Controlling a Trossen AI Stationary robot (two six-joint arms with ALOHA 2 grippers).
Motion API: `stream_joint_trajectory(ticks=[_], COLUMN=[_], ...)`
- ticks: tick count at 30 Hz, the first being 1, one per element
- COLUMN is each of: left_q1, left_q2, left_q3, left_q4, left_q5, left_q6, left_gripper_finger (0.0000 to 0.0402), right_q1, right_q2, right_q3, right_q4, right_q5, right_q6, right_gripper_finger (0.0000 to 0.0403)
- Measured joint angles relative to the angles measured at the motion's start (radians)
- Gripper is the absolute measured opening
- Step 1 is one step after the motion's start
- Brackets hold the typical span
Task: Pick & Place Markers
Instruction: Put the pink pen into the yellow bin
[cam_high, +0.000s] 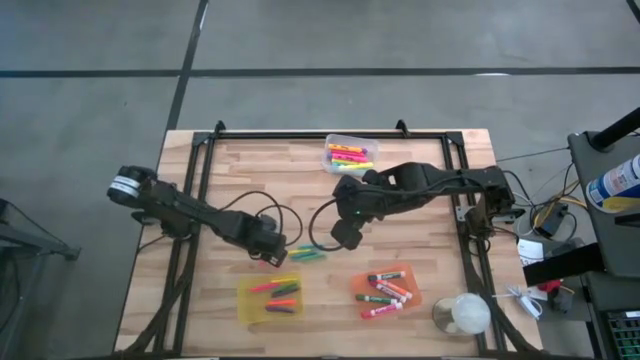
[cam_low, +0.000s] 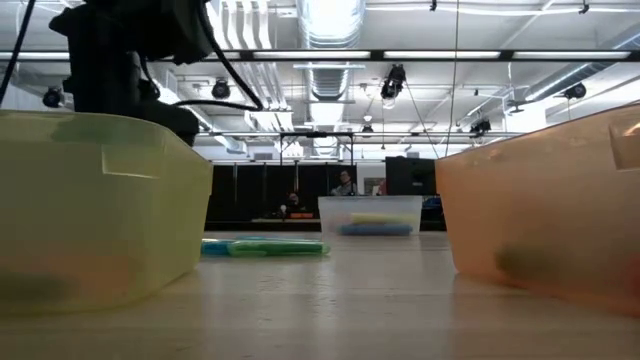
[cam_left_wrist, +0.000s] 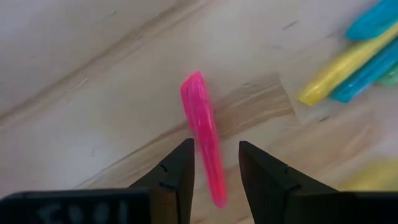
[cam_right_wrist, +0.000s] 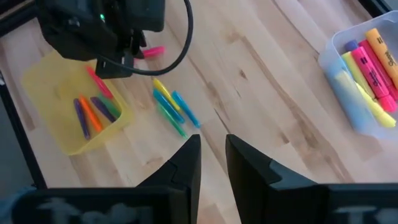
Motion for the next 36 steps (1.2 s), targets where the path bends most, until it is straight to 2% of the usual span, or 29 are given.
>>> stream_joint_trajectory(ticks=[15, 22, 26, 32, 36], left_q1=[0.008, 0.023, 0.031, 0.031, 0.031], left_q2=[0.096, 0.095, 0.085, 0.076, 0.067], left_q3=[0.004, 0.003, 0.001, 0.000, 0.000], left_q4=[0.030, 0.028, 0.022, 0.018, 0.014], left_q5=[0.014, 0.022, 0.022, 0.022, 0.022], left_q6=[0.104, 0.193, 0.215, 0.238, 0.247], left_gripper_finger=[0.0120, 0.0117, 0.0092, 0.0024, 0.0024], right_q1=[0.000, 0.000, 0.000, 0.000, 0.000], right_q2=[0.001, 0.002, 0.002, 0.002, 0.002], right_q3=[0.000, 0.000, 0.000, 0.000, 0.000], right_q4=[0.012, 0.021, 0.024, 0.024, 0.024], right_q5=[0.000, 0.000, 0.000, 0.000, 0.000], right_q6=[0.013, 0.010, 0.005, 0.002, 0.001], right_gripper_finger=[0.0063, 0.0065, 0.0063, 0.0065, 0.0063])
